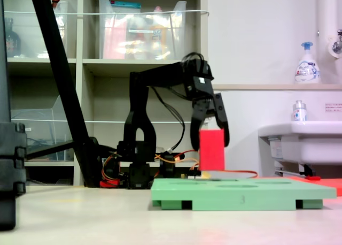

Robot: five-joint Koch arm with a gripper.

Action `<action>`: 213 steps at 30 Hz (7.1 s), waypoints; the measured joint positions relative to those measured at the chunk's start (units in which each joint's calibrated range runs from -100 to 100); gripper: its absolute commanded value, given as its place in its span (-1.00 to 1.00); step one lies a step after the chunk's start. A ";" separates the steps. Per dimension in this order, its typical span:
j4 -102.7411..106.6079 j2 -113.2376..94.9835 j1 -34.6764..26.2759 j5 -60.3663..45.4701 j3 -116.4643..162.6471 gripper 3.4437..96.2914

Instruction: Put the square block into the corresponding hole

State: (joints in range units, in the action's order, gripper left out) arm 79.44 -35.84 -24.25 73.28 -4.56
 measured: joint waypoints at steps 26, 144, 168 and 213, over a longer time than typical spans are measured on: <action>-0.59 11.35 -1.42 0.24 -4.21 -0.69; -4.50 24.76 -3.66 4.15 -1.57 -0.22; -6.27 13.68 -3.66 4.05 -0.59 0.95; -86.64 -63.61 23.30 -71.70 103.09 -0.03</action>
State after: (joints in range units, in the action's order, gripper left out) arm -7.20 -99.45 -0.95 1.59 98.53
